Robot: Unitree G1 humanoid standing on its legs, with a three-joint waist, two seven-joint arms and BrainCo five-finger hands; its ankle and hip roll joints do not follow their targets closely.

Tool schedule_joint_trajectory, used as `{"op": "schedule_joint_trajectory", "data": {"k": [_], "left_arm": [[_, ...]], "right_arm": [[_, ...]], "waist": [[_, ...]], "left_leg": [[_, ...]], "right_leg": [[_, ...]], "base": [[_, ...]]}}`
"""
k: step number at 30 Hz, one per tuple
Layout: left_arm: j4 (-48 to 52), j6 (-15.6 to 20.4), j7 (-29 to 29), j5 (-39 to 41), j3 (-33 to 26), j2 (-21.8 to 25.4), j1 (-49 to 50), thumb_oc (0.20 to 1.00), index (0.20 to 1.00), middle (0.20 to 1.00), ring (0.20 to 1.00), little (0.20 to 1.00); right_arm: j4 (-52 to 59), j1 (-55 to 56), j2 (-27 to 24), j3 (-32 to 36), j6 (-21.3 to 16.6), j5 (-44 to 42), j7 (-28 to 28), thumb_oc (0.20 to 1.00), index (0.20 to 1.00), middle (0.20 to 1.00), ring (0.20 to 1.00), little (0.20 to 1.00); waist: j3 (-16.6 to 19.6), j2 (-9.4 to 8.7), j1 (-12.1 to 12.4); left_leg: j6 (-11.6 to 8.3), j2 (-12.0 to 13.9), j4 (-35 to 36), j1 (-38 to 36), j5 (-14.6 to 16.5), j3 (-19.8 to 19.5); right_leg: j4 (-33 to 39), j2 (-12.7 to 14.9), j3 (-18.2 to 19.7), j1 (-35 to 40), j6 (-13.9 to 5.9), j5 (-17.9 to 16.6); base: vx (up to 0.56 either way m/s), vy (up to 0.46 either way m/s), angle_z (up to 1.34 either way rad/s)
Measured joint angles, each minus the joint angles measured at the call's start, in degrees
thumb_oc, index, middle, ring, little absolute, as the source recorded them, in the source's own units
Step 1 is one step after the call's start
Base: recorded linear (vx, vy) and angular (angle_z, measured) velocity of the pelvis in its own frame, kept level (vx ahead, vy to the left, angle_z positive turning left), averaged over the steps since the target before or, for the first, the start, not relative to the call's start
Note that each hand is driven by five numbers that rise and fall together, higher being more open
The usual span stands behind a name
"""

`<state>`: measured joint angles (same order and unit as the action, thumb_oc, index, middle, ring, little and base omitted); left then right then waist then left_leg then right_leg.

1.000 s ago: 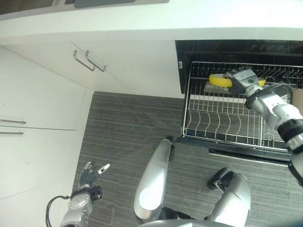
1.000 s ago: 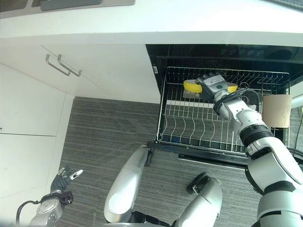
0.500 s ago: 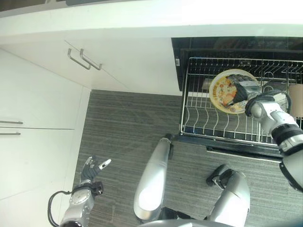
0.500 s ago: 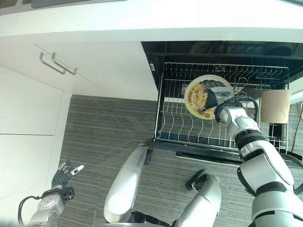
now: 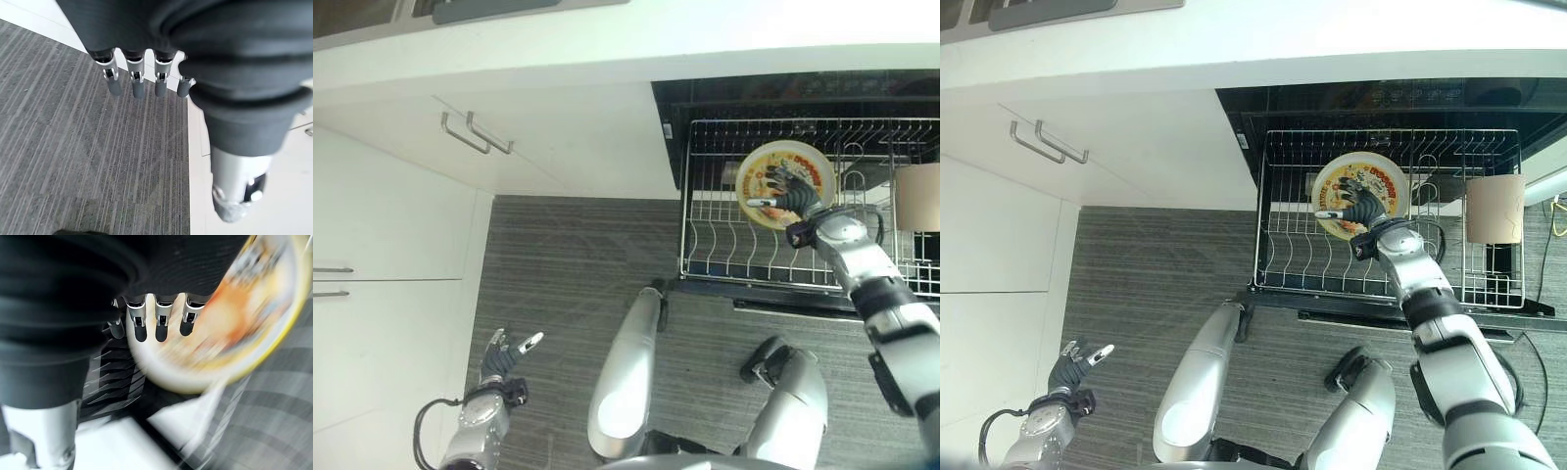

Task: Place the dishes in the dishwasher.

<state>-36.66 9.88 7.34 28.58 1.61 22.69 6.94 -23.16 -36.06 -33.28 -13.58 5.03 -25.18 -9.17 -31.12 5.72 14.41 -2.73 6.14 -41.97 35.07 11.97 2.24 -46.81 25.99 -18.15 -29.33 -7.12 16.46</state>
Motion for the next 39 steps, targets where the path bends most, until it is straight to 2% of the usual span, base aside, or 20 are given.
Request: {"op": "schedule_joint_trajectory", "data": {"k": [1,3,4,7,9,11,13,15,18,19,21,25,26,27,29,32,36,39], "left_arm": [[0.0,0.0,0.0,0.0,0.0,-0.1,0.0,1.0,1.0,1.0,1.0,1.0],[0.9,0.6,1.2,-0.3,-0.6,-1.0,0.4,1.0,1.0,1.0,1.0,1.0],[0.5,1.0,1.9,-0.4,-1.3,-1.5,0.7,1.0,1.0,1.0,1.0,1.0],[0.8,2.5,2.7,-0.5,-2.7,-3.8,1.3,1.0,1.0,1.0,1.0,1.0],[0.9,2.6,2.6,-0.5,-2.7,-4.5,1.1,1.0,1.0,1.0,1.0,1.0],[0.8,2.7,3.4,-0.5,-3.0,-6.8,1.7,1.0,1.0,1.0,1.0,1.0],[0.7,2.6,3.7,-0.5,-3.1,-7.9,1.6,1.0,1.0,1.0,1.0,1.0],[-0.1,2.8,4.0,-0.5,-5.2,-8.3,2.3,1.0,1.0,1.0,1.0,1.0],[-2.6,3.4,4.3,-0.6,-5.9,-8.8,2.4,1.0,1.0,1.0,1.0,1.0],[-5.0,4.5,4.7,-0.7,-7.1,-9.3,3.5,1.0,1.0,1.0,1.0,1.0],[-7.3,5.4,4.9,-1.1,-8.7,-9.9,5.6,1.0,1.0,1.0,1.0,1.0],[-8.6,7.6,5.4,-2.4,-10.7,-11.9,6.9,1.0,1.0,1.0,1.0,1.0],[-8.5,8.0,5.3,-2.8,-10.7,-11.8,6.7,1.0,1.0,1.0,1.0,1.0],[-9.1,8.1,5.3,-2.8,-11.0,-11.8,6.7,1.0,1.0,1.0,1.0,1.0],[-10.9,8.1,5.4,-2.8,-12.6,-12.0,6.7,1.0,1.0,1.0,1.0,1.0],[-11.4,8.1,5.5,-2.8,-13.4,-12.4,7.1,1.0,1.0,1.0,1.0,1.0],[-11.3,8.1,5.9,-2.8,-13.2,-13.1,7.1,1.0,1.0,1.0,1.0,1.0],[-12.9,7.6,7.0,-2.8,-11.9,-13.1,6.9,1.0,1.0,1.0,1.0,1.0]], "right_arm": [[2.6,1.3,0.8,0.5,-0.3,-0.9,-0.1,1.0,1.0,1.0,1.0,1.0],[15.6,8.1,3.1,3.9,-0.7,-3.0,0.1,1.0,1.0,1.0,1.0,1.0],[19.1,10.0,5.0,5.3,-0.9,-5.7,0.1,1.0,1.0,1.0,1.0,1.0],[23.6,17.6,10.2,10.0,-2.0,-9.9,1.4,1.0,1.0,1.0,1.0,1.0],[23.8,20.2,10.1,10.0,-2.3,-9.3,2.0,1.0,1.0,1.0,1.0,1.0],[30.5,25.5,8.4,10.5,-5.4,-4.6,2.1,1.0,1.0,1.0,1.0,1.0],[34.0,27.4,7.6,13.2,-7.9,-4.2,1.4,1.0,1.0,1.0,1.0,1.0],[35.7,29.2,7.2,16.8,-8.2,-4.2,0.1,1.0,1.0,1.0,1.0,1.0],[36.2,33.2,5.6,18.8,-8.1,-4.2,-1.2,1.0,1.0,1.0,1.0,1.0],[36.7,38.3,5.5,21.4,-8.5,-4.2,-1.8,1.0,1.0,1.0,1.0,1.0],[36.6,41.8,6.0,24.5,-10.6,-4.3,-1.6,1.0,1.0,1.0,1.0,1.0],[36.6,46.2,8.6,32.0,-20.8,-4.0,3.9,1.0,1.0,1.0,1.0,1.0],[36.3,46.5,8.6,32.5,-22.2,-3.7,5.4,0.395,0.395,0.395,0.395,0.395],[33.8,46.8,8.9,33.0,-23.8,-2.8,7.6,0.2,0.2,0.2,0.2,0.2],[25.6,47.1,11.5,34.5,-25.6,-2.9,11.5,0.2,0.2,0.2,0.2,0.2],[15.5,49.4,13.8,32.0,-25.8,-3.2,13.4,0.2,0.2,0.2,0.2,0.2],[9.9,49.9,17.5,31.0,-25.7,-7.7,13.3,0.2,0.2,0.2,0.2,0.2],[3.1,46.0,18.1,28.8,-24.0,-15.4,9.9,0.2,0.2,0.2,0.2,0.2]], "waist": [[0.0,-0.07,-0.1],[0.1,-0.83,-0.6],[0.1,-2.02,-2.2],[0.1,-2.47,-5.1],[0.1,-2.67,-7.5],[0.1,-2.66,-7.8],[0.2,-2.81,-9.7],[0.6,-3.59,-9.7],[0.9,-4.12,-10.7],[1.6,-5.24,-11.1],[2.8,-6.91,-12.7],[7.5,-7.26,-14.5],[7.7,-7.31,-15.0],[7.9,-7.25,-15.1],[8.2,-7.16,-15.2],[8.3,-6.99,-15.2],[8.4,-6.44,-15.4],[8.3,-5.46,-15.0]], "left_leg": [[-0.01,0.4,0.2,-0.4,0.0,0.0],[-0.59,0.9,2.6,-2.1,-0.7,0.3],[-0.67,1.1,4.4,-3.3,-1.4,1.2],[-1.05,2.8,7.1,-5.6,-2.1,2.2],[-1.3,3.1,8.6,-6.7,-2.7,2.8],[-1.49,4.5,11.8,-9.3,-3.7,4.6],[-1.99,5.2,13.7,-11.5,-4.4,4.8],[-2.45,6.4,15.6,-14.4,-4.7,5.9],[-3.22,6.9,16.9,-15.5,-5.3,6.3],[-3.62,7.1,18.7,-17.1,-5.9,6.8],[-3.97,8.1,19.9,-18.3,-6.1,7.8],[-4.23,8.2,22.4,-21.4,-6.5,9.3],[-4.22,8.2,22.1,-21.4,-6.5,9.4],[-4.07,8.2,21.5,-21.4,-6.3,9.4],[-4.01,8.7,19.7,-21.0,-5.1,9.4],[-3.75,9.2,15.4,-19.4,-2.6,9.1],[-3.71,9.6,11.8,-16.8,-1.7,8.5],[-3.46,9.7,6.8,-14.1,0.5,7.5]], "right_leg": [[0.5,-0.6,0.0,0.4,0.0,-0.2],[3.0,-1.8,-0.3,1.8,0.1,-1.1],[4.3,-2.3,0.0,2.2,0.3,-1.6],[8.1,-4.6,0.3,3.8,0.52,-3.6],[9.2,-4.9,0.5,4.1,0.19,-4.4],[13.2,-7.0,0.8,5.9,0.22,-6.7],[15.4,-8.3,1.0,8.0,0.35,-7.4],[17.2,-9.6,1.6,9.8,0.99,-7.5],[17.7,-10.5,1.7,10.2,1.09,-7.8],[19.3,-11.1,1.8,11.2,1.32,-8.3],[21.0,-12.3,2.0,12.2,1.61,-8.8],[23.3,-12.8,2.7,14.1,1.3,-9.5],[23.2,-12.8,3.0,14.0,1.27,-9.5],[22.5,-12.7,3.1,13.9,1.31,-9.3],[20.8,-12.5,3.5,13.6,1.9,-8.0],[16.1,-12.1,4.7,11.6,2.0,-5.5],[11.8,-11.4,5.2,8.9,2.55,-4.0],[7.5,-10.4,5.3,7.1,2.57,-2.3]], "base": [[0.03,0.008,-0.2],[0.01,0.044,-0.18],[0.0,0.045,-0.27],[-0.01,0.026,-0.3],[-0.07,0.045,-0.23],[-0.03,0.006,-0.4],[0.01,-0.012,-0.25],[0.01,-0.022,-0.26],[0.01,-0.03,-0.15],[0.01,-0.015,-0.25],[0.01,-0.007,-0.26],[0.0,0.012,-0.13],[0.0,-0.006,-0.03],[0.0,0.0,0.0],[0.04,-0.043,-0.06],[0.05,-0.045,-0.06],[0.05,-0.014,0.02],[0.02,0.015,0.08]]}}
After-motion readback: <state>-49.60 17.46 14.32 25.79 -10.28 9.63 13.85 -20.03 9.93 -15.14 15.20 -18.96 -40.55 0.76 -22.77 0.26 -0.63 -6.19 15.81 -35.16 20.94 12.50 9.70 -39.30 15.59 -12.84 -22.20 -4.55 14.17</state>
